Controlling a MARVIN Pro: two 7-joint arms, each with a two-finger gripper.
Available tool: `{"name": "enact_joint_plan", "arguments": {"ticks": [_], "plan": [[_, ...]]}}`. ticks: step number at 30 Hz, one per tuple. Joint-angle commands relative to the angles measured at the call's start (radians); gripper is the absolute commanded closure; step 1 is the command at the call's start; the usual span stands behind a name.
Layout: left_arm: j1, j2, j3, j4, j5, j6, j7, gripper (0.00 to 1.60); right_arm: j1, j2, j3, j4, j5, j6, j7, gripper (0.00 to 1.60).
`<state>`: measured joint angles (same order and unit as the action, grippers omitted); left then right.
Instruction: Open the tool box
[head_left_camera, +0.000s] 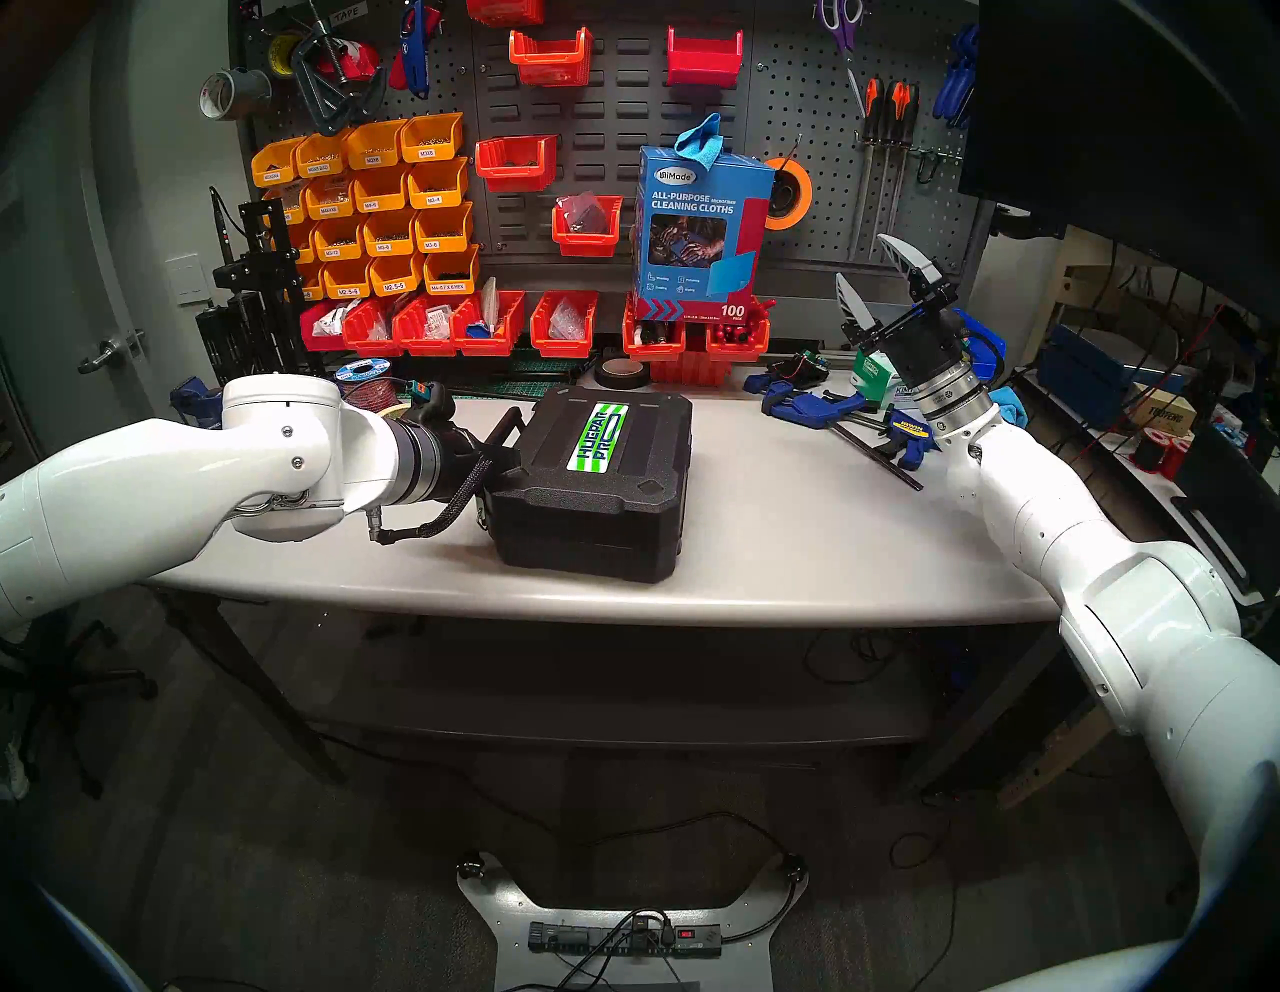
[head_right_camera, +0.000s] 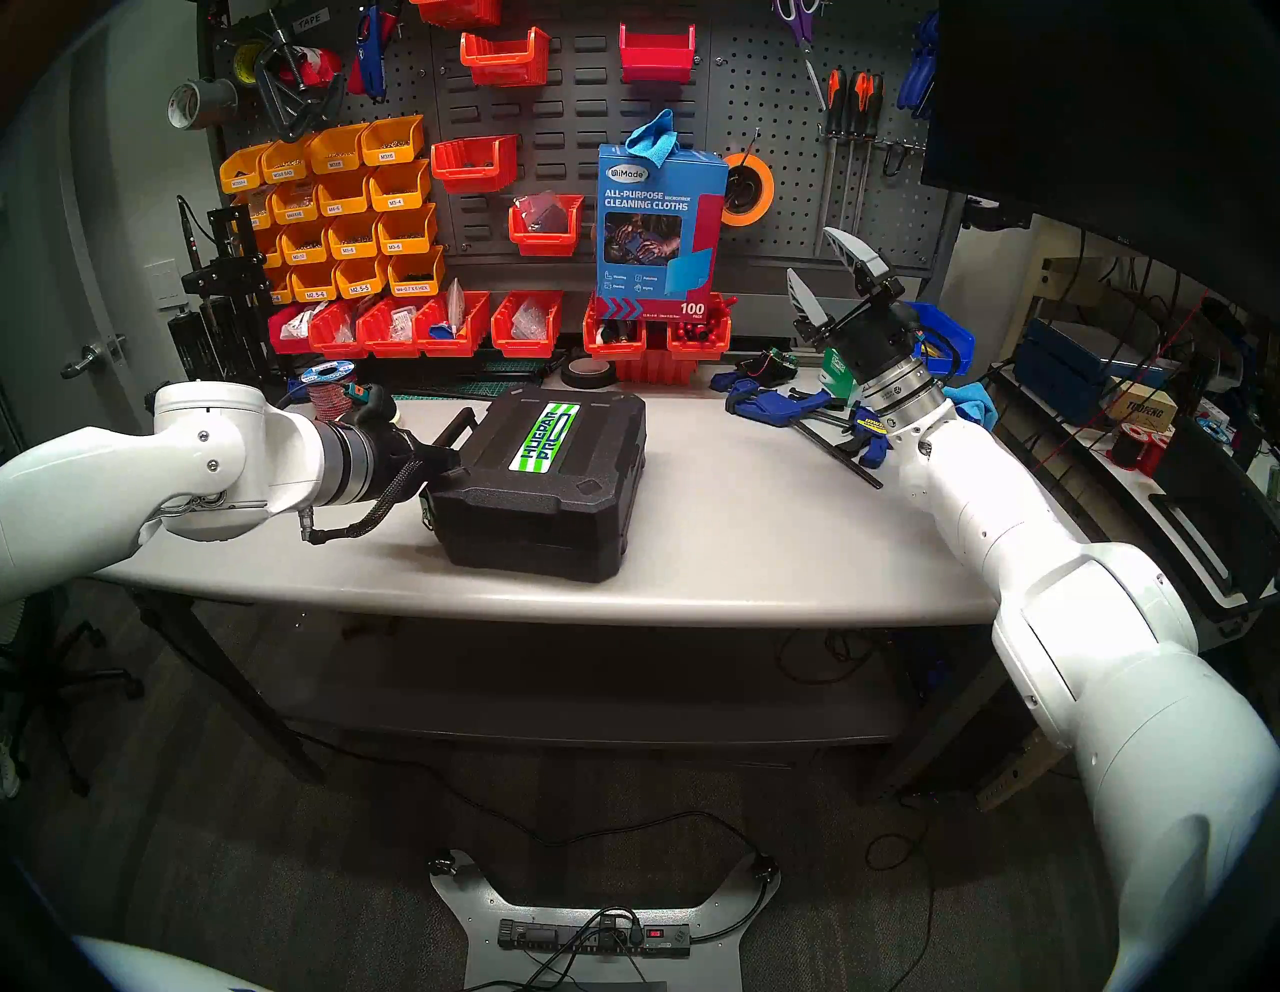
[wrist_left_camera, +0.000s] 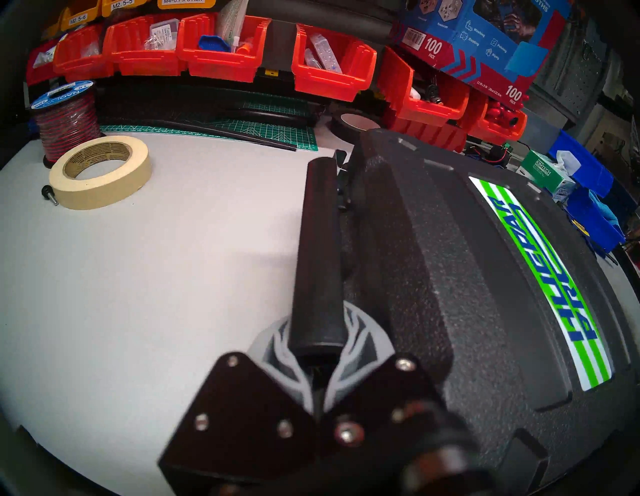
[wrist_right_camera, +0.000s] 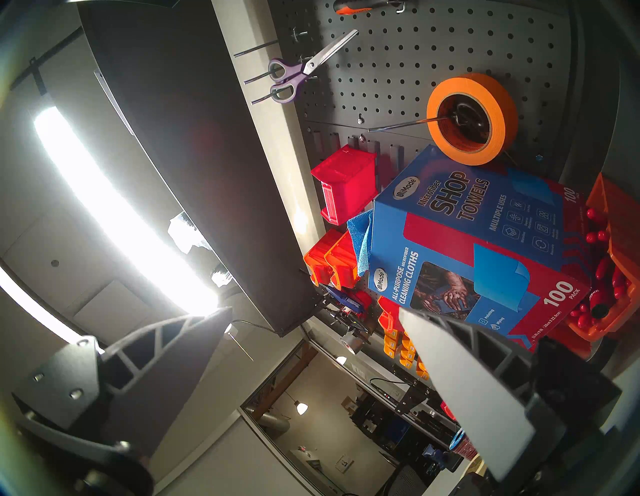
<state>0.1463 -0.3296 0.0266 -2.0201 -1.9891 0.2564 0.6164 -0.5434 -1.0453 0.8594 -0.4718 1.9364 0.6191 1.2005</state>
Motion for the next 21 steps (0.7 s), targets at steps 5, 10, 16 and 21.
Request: {"name": "enact_joint_plan", "arguments": {"ticks": [5, 10, 16, 21], "plan": [[0.044, 0.003, 0.044, 0.001, -0.030, 0.014, 0.051, 1.60, 0.013, 0.000, 0.001, -0.006, -0.002, -0.001, 0.001, 0.00], [0.043, 0.003, 0.044, 0.000, -0.032, 0.012, 0.055, 1.60, 0.013, 0.000, 0.001, -0.006, -0.002, -0.001, 0.001, 0.00], [0.043, 0.002, 0.044, 0.000, -0.034, 0.011, 0.057, 1.60, 0.013, 0.000, 0.001, -0.006, -0.002, -0.001, 0.001, 0.00], [0.043, 0.000, 0.048, -0.003, -0.019, 0.007, 0.072, 0.00, 0.013, 0.008, -0.009, -0.024, -0.005, 0.047, 0.001, 0.00]]}}
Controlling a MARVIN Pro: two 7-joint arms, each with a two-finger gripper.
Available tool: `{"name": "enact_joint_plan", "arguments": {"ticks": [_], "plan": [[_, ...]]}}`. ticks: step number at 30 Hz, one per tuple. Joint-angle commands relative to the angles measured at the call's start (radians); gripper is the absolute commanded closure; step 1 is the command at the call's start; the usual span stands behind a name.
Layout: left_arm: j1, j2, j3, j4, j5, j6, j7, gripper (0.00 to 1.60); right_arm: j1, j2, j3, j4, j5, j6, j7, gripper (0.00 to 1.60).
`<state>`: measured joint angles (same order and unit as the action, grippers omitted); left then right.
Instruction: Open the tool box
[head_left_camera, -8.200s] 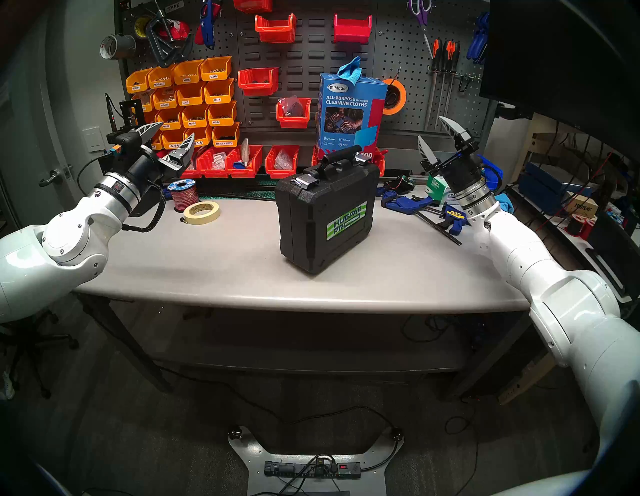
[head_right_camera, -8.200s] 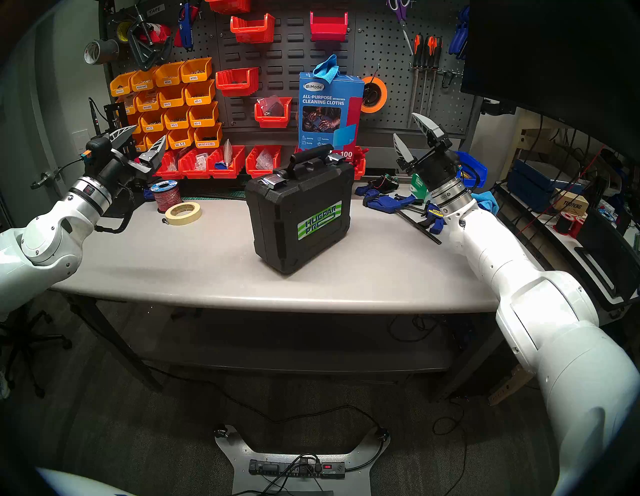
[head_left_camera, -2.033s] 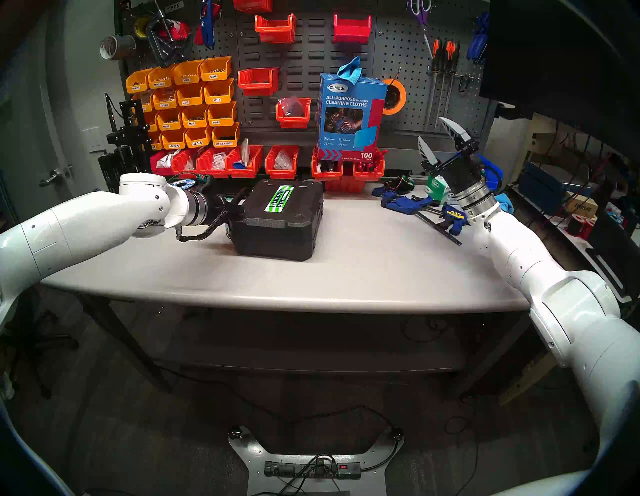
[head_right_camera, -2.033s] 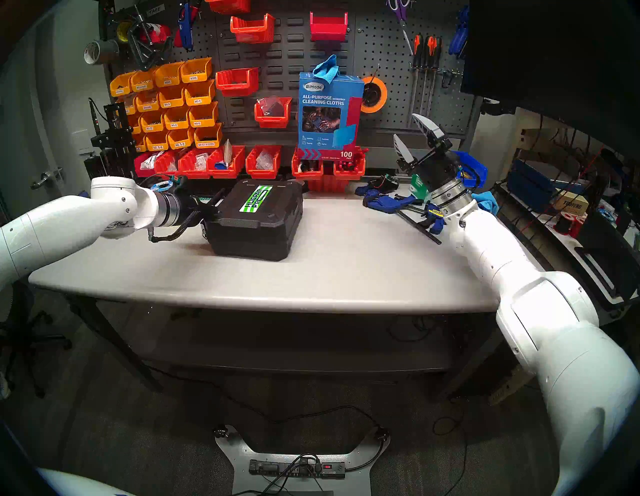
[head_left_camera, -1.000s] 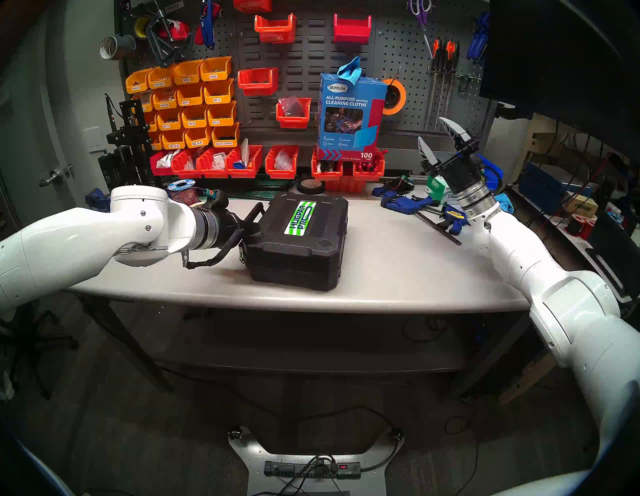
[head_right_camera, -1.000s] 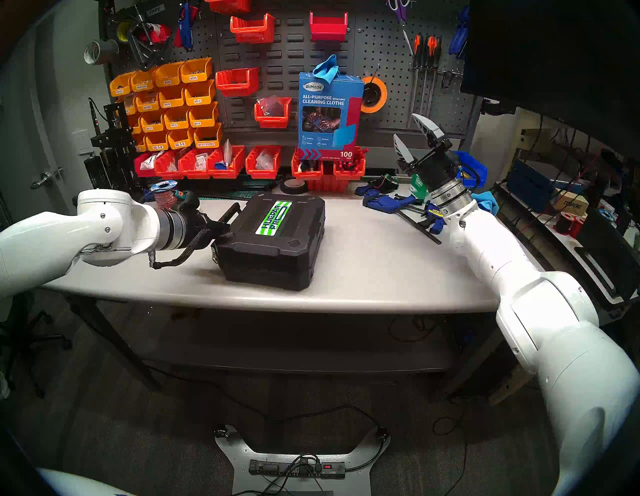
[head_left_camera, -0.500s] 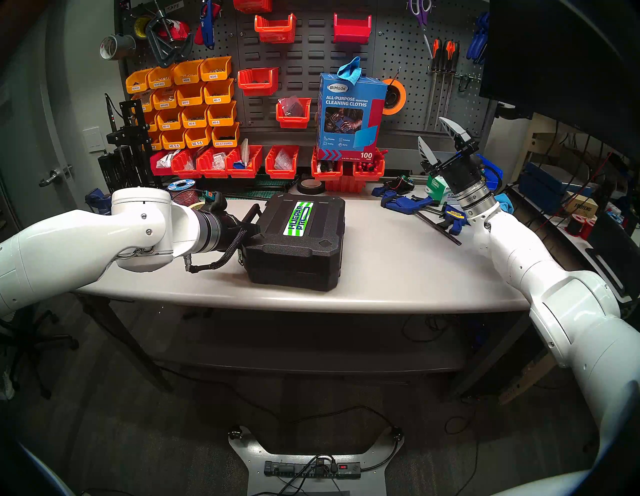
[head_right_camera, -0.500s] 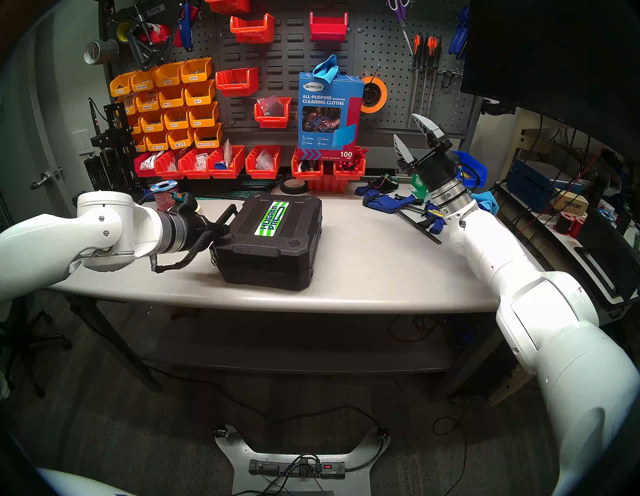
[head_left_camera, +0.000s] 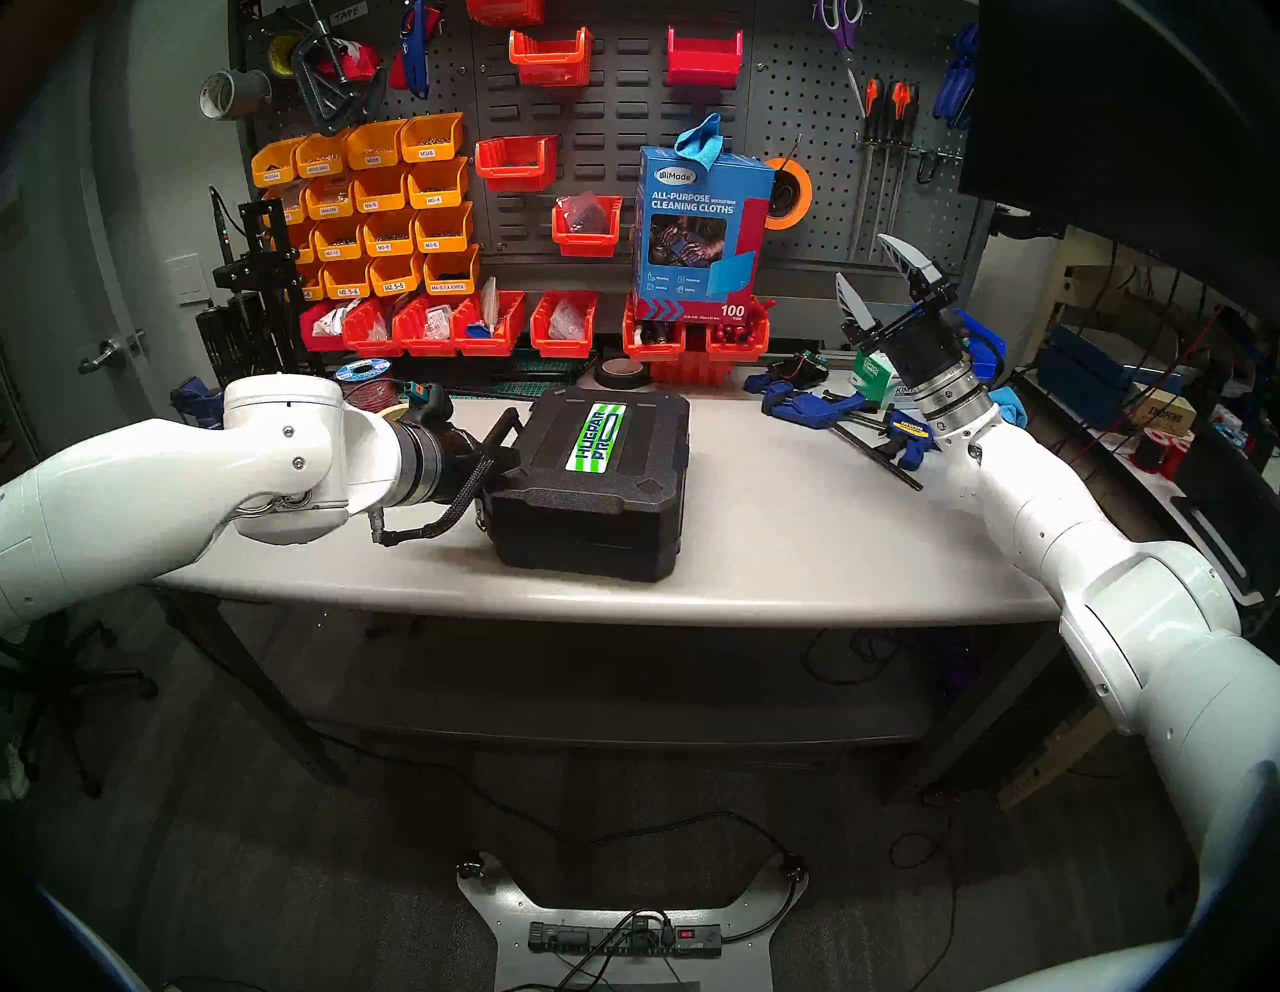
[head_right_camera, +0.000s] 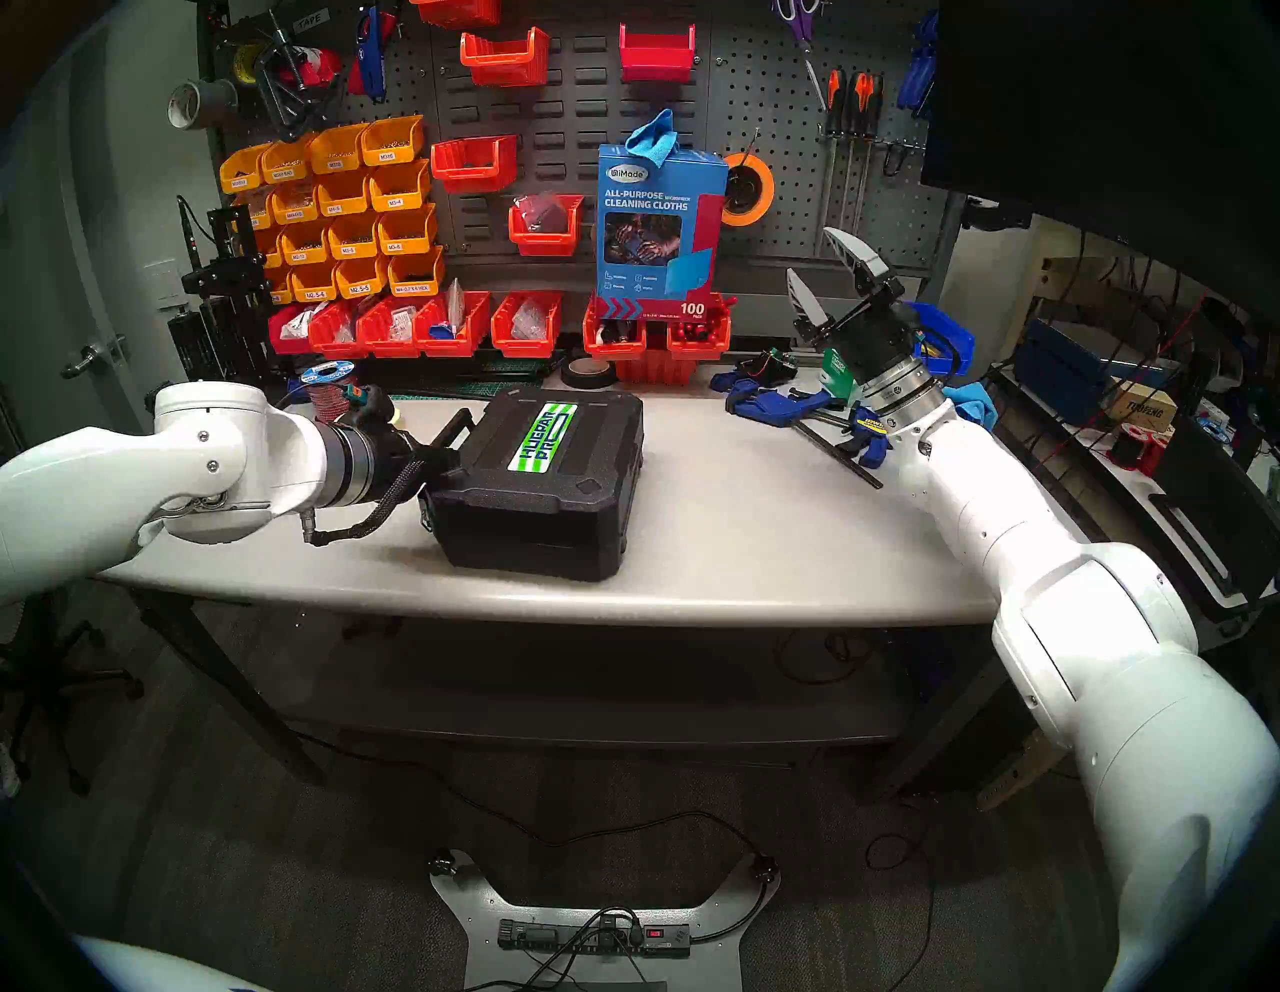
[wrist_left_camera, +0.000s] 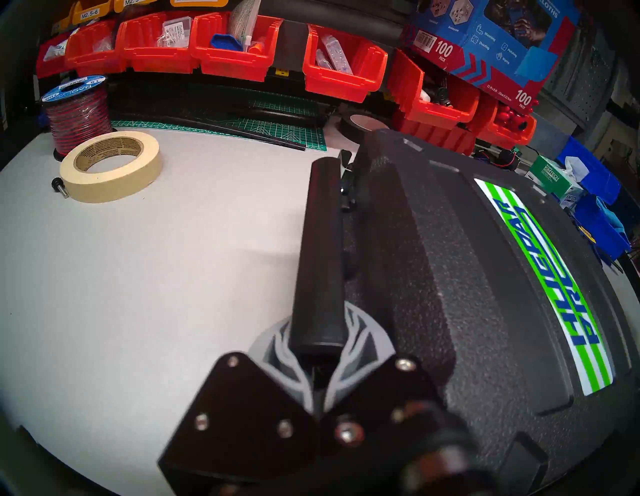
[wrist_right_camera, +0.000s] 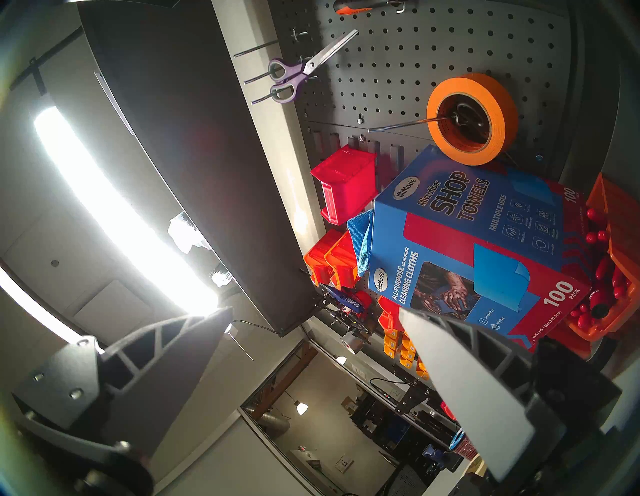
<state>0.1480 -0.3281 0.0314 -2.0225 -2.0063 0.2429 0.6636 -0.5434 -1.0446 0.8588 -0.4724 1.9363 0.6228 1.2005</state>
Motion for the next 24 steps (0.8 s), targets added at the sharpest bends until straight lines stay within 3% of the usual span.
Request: {"name": "enact_joint_plan", "arguments": {"ticks": [1, 13, 24], "plan": [[0.041, -0.002, 0.046, 0.001, -0.003, 0.020, 0.025, 0.00, 0.014, 0.016, -0.018, -0.033, -0.013, 0.061, 0.000, 0.00], [0.046, -0.023, 0.043, 0.043, -0.028, -0.002, 0.046, 0.00, -0.020, 0.079, -0.019, -0.098, -0.008, 0.106, -0.040, 0.00], [0.032, 0.006, 0.003, 0.052, -0.121, -0.061, -0.016, 0.00, -0.059, 0.075, 0.001, -0.131, 0.019, 0.117, -0.062, 0.00]]}}
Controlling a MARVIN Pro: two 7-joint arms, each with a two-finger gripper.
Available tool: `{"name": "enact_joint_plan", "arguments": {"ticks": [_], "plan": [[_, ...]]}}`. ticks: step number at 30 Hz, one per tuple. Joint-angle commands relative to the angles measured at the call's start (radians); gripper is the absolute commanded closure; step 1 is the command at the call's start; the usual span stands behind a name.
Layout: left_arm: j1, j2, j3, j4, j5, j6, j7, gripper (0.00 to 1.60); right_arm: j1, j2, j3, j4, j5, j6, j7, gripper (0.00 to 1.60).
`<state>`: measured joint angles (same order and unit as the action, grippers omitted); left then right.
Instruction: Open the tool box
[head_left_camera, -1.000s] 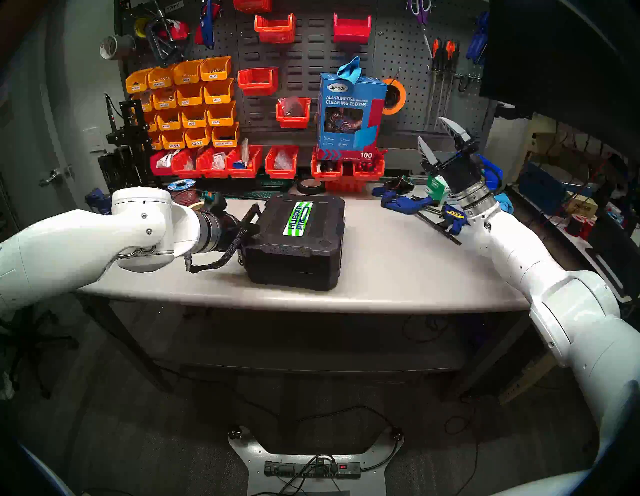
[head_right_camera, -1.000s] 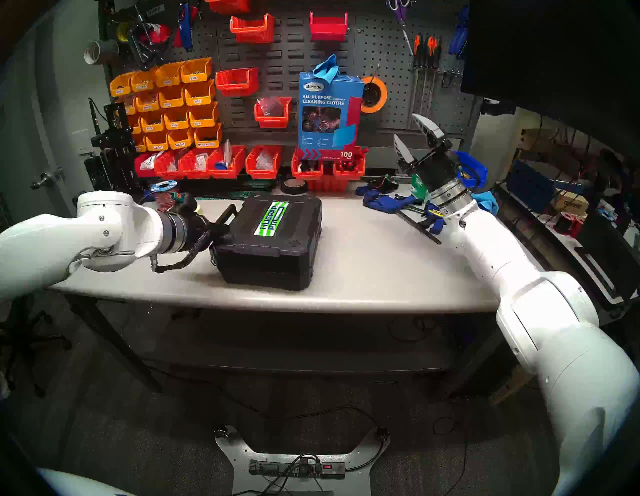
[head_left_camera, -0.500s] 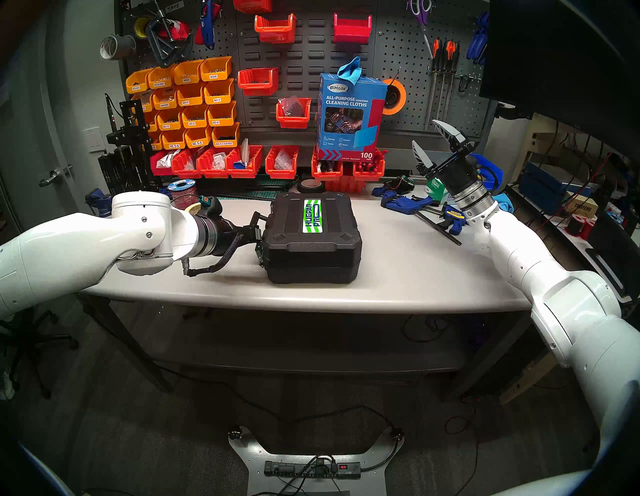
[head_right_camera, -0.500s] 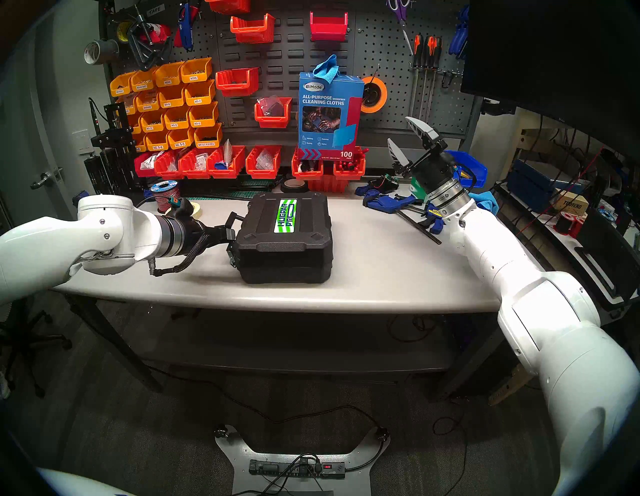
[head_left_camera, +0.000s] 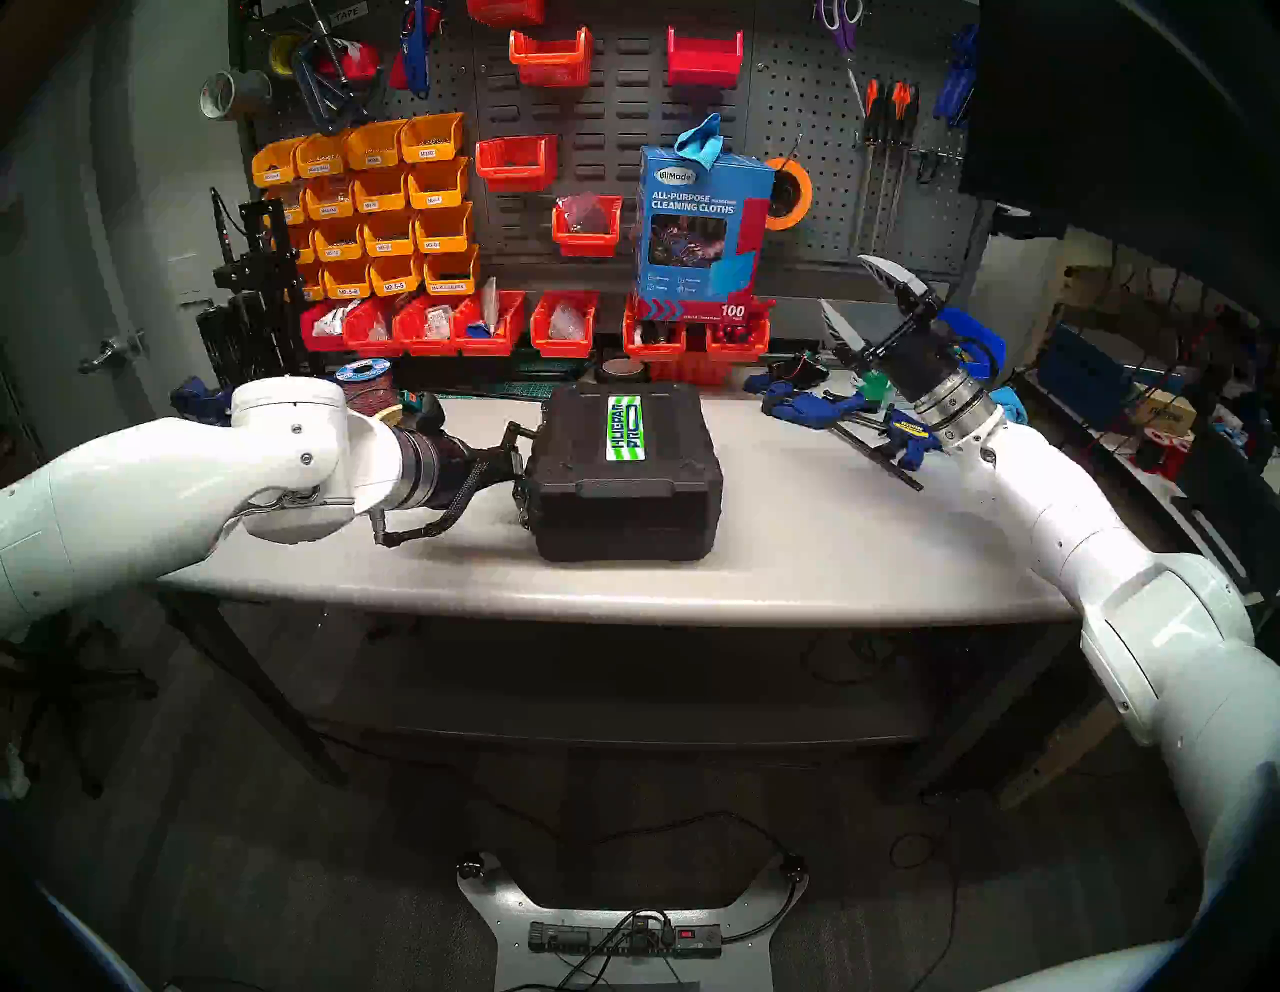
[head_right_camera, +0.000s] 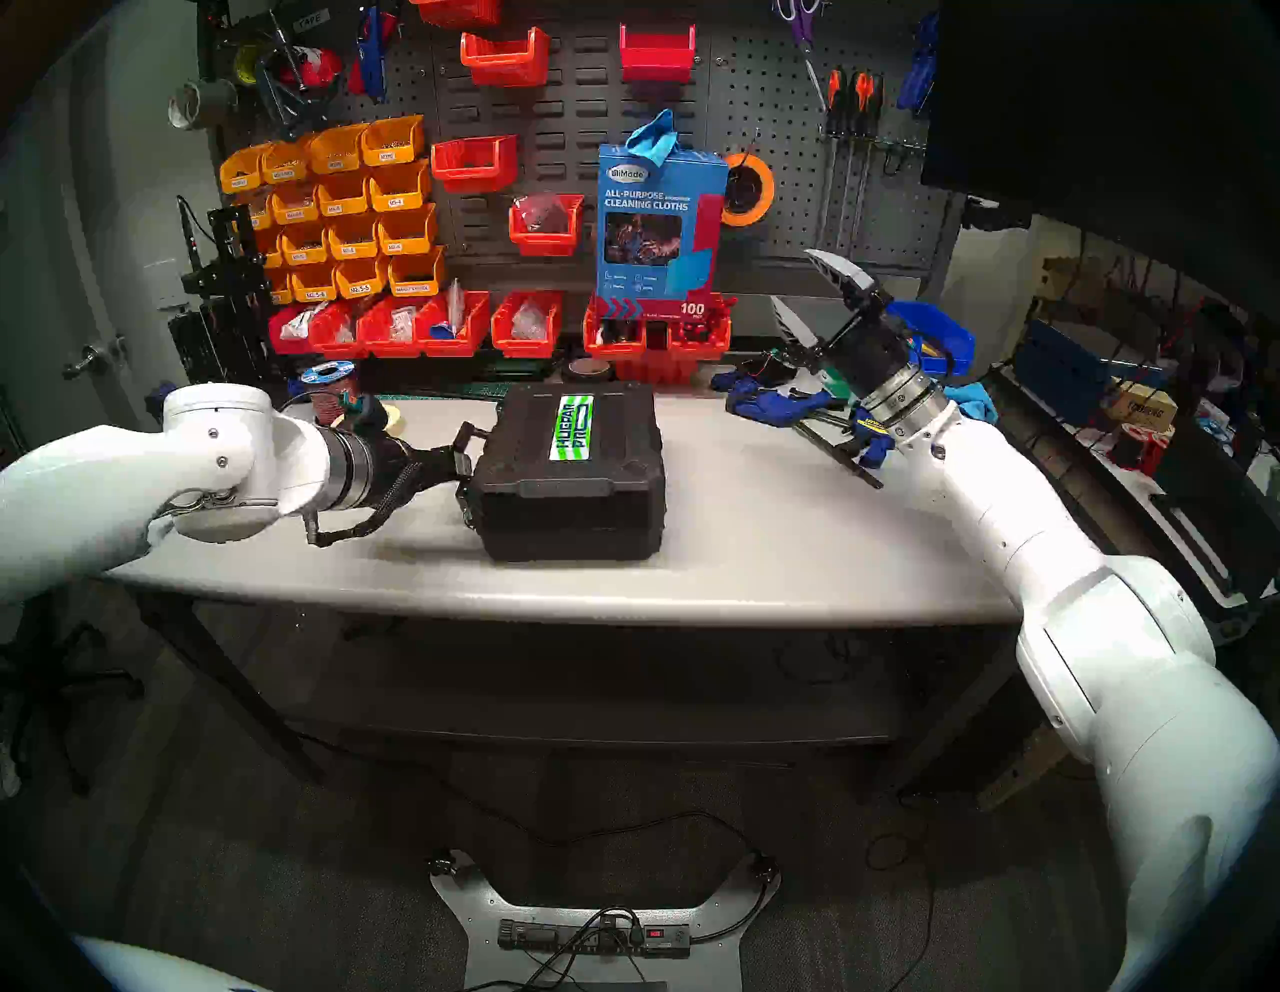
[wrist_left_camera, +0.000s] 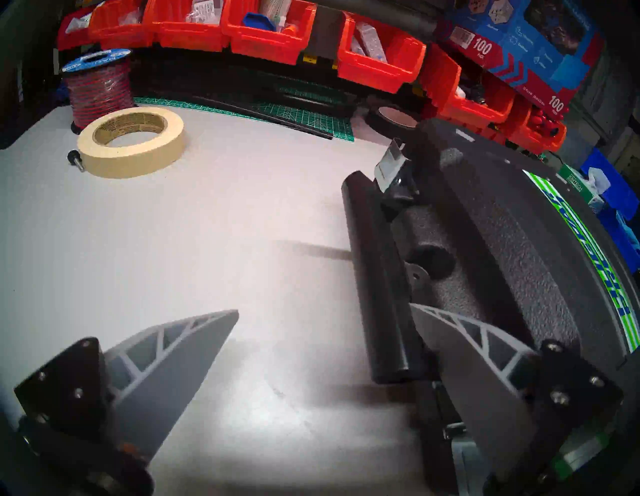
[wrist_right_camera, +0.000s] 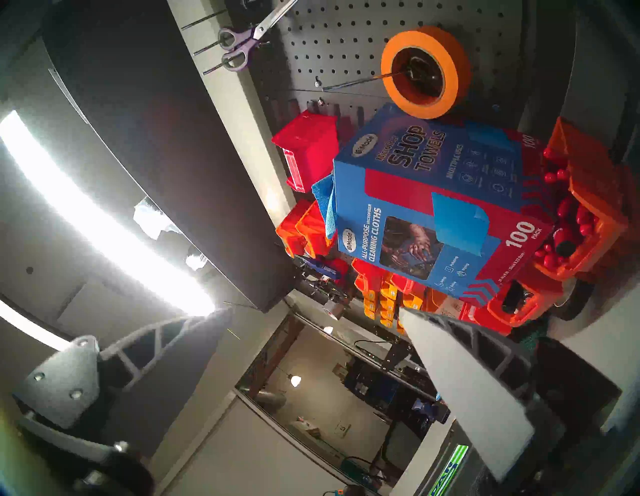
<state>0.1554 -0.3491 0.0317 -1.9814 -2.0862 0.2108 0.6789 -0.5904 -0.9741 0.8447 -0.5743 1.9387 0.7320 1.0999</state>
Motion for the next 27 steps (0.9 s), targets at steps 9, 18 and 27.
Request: {"name": "enact_joint_plan", "arguments": {"ticks": [9, 18, 27], "plan": [[0.026, 0.062, -0.024, -0.023, -0.044, -0.152, -0.125, 0.00, -0.027, -0.008, 0.019, -0.039, 0.026, 0.009, 0.035, 0.00], [0.029, 0.076, -0.028, -0.030, -0.043, -0.179, -0.182, 0.00, -0.040, -0.009, 0.024, -0.051, 0.032, 0.012, 0.029, 0.00], [0.020, 0.075, -0.028, -0.011, -0.004, -0.179, -0.188, 0.00, -0.046, 0.006, 0.023, -0.078, 0.030, 0.032, 0.021, 0.00]]}}
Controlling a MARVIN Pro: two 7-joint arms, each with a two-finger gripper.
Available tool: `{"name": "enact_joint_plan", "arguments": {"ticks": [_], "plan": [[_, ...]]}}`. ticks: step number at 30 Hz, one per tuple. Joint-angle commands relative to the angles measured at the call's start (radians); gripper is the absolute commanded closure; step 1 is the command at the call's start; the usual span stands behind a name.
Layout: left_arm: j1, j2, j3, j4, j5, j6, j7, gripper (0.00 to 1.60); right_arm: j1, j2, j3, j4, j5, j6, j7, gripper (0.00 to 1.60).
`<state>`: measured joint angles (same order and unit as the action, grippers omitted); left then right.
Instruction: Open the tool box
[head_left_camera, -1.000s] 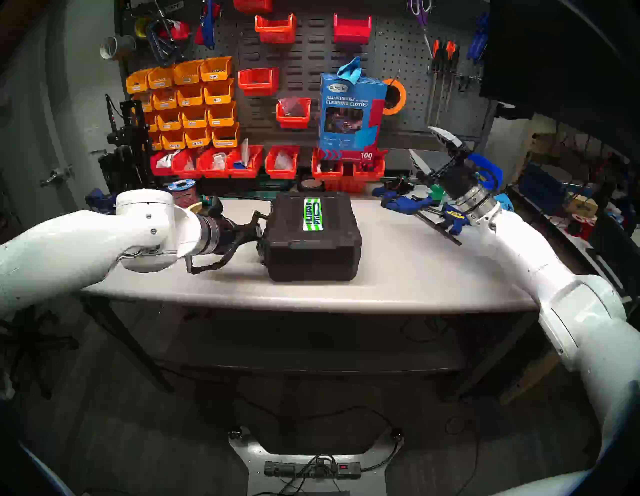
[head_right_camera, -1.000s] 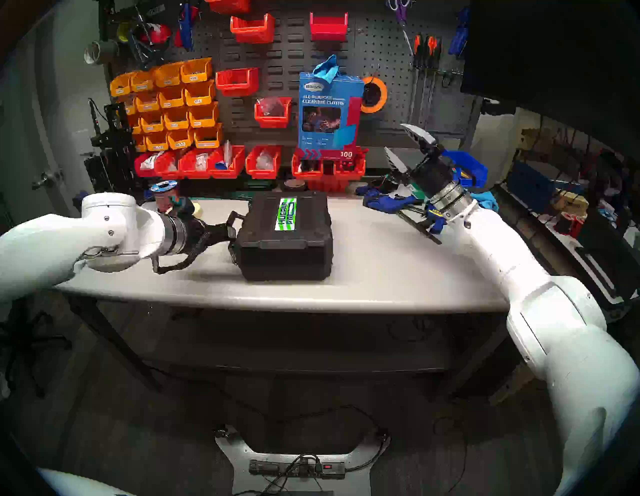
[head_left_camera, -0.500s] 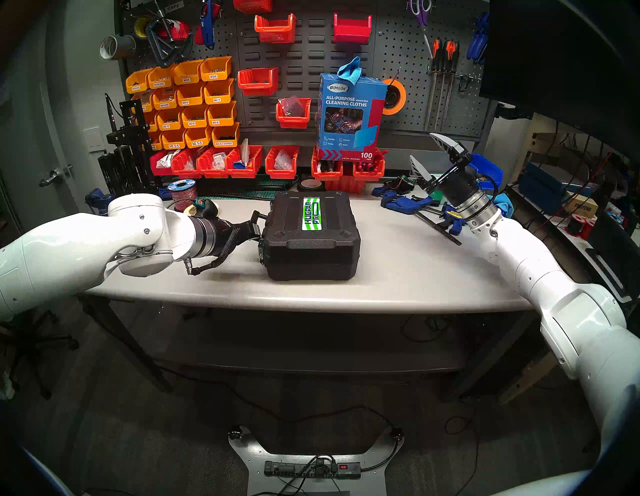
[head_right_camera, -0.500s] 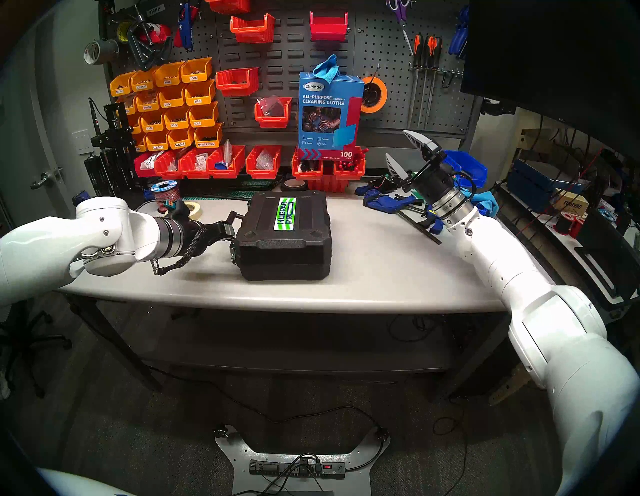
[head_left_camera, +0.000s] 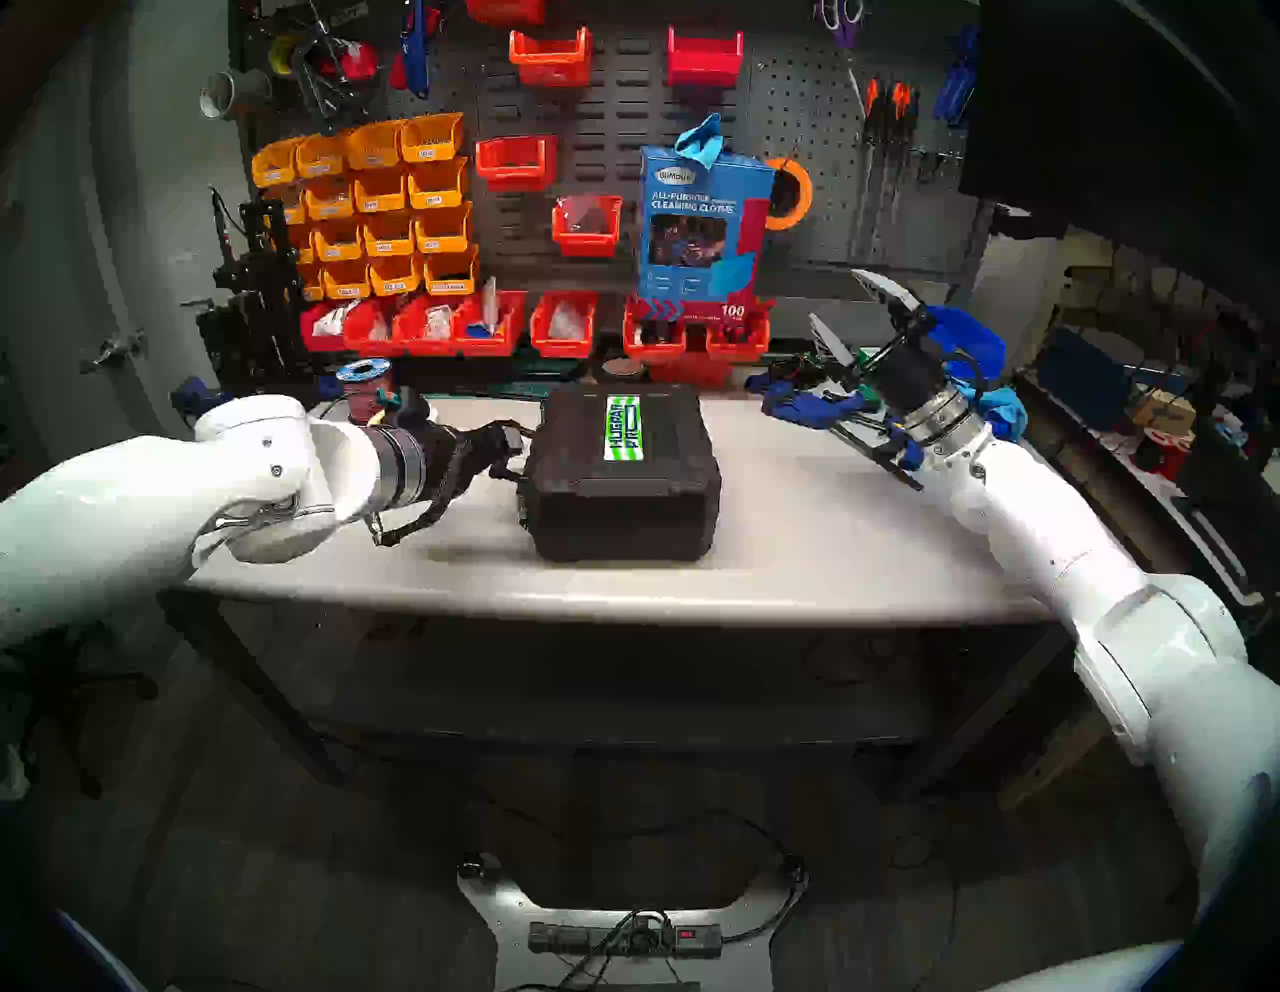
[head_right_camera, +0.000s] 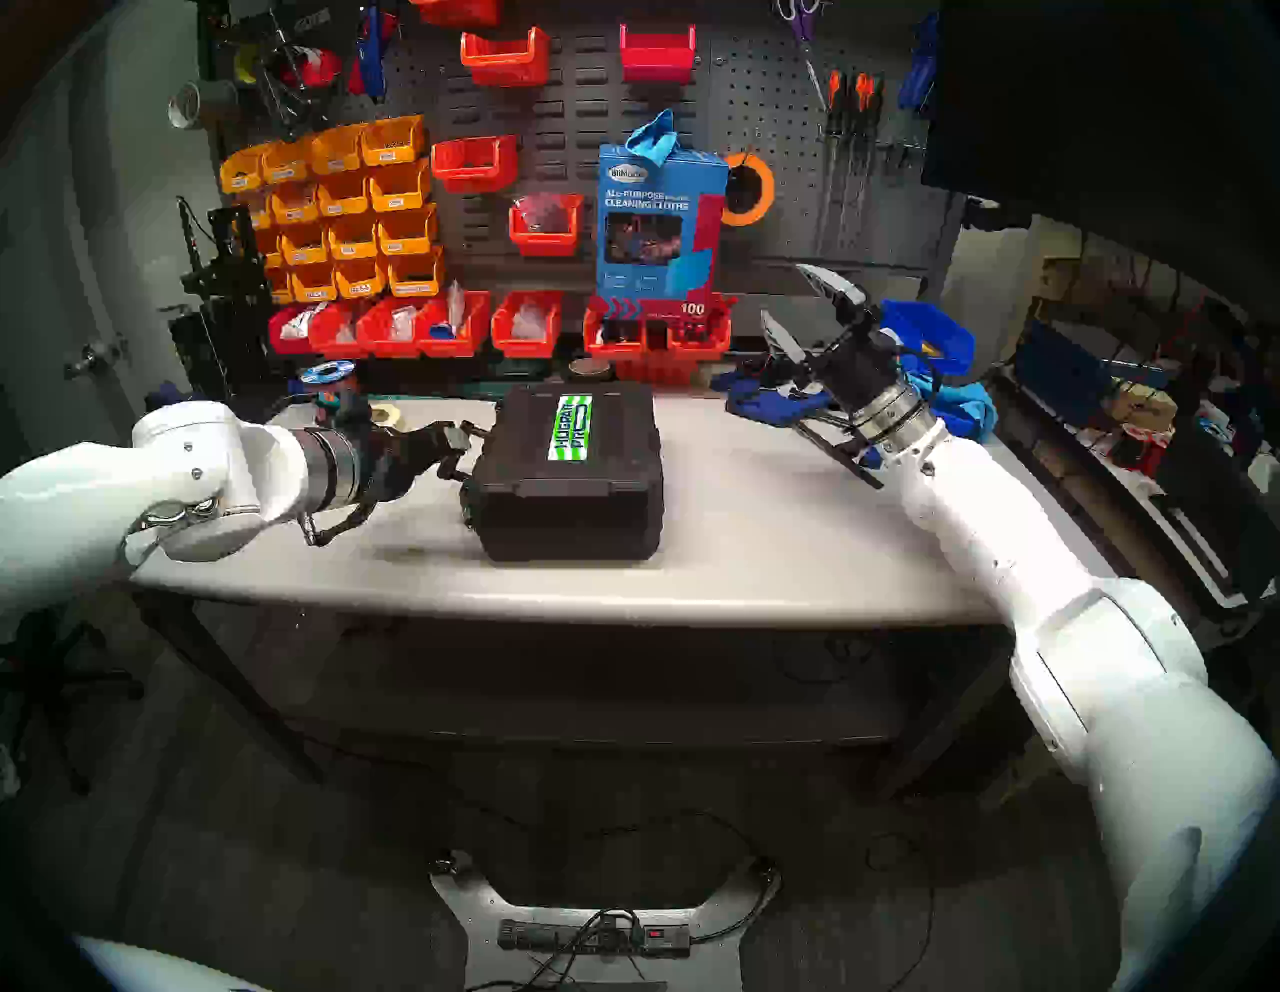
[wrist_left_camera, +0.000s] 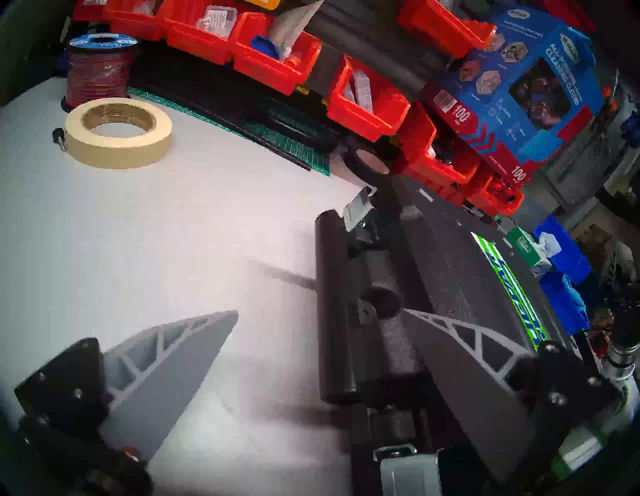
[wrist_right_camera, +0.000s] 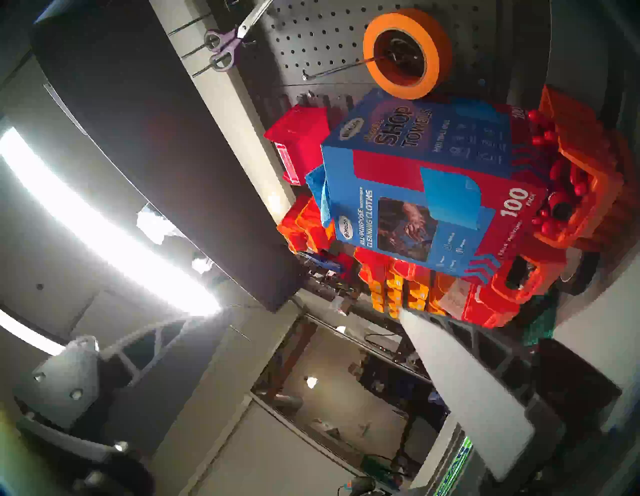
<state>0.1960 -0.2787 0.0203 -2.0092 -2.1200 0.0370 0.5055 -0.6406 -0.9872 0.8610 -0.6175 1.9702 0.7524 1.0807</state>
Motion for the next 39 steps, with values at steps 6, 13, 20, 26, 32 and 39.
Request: {"name": "enact_joint_plan", "arguments": {"ticks": [6, 13, 20, 26, 32, 39], "plan": [[-0.025, 0.023, -0.026, 0.027, 0.022, -0.008, -0.027, 0.00, 0.032, 0.025, 0.018, -0.052, -0.004, -0.003, 0.027, 0.00], [-0.013, 0.070, -0.018, 0.003, 0.031, -0.014, -0.043, 0.00, 0.063, 0.020, 0.026, -0.065, -0.005, -0.003, 0.017, 0.00], [-0.005, 0.098, -0.011, 0.006, 0.033, -0.015, -0.059, 0.00, 0.075, 0.011, 0.018, -0.076, 0.000, 0.036, 0.012, 0.00], [-0.004, 0.103, -0.010, 0.004, 0.032, -0.018, -0.064, 0.00, 0.067, 0.012, 0.013, -0.102, 0.001, 0.067, -0.010, 0.00], [0.000, 0.099, -0.007, 0.003, 0.028, -0.024, -0.070, 0.00, 0.039, 0.027, 0.022, -0.137, 0.012, 0.074, -0.030, 0.00], [-0.001, 0.077, -0.007, 0.023, 0.016, 0.000, -0.094, 0.00, 0.021, 0.035, 0.030, -0.151, 0.023, 0.073, -0.046, 0.00]]}}
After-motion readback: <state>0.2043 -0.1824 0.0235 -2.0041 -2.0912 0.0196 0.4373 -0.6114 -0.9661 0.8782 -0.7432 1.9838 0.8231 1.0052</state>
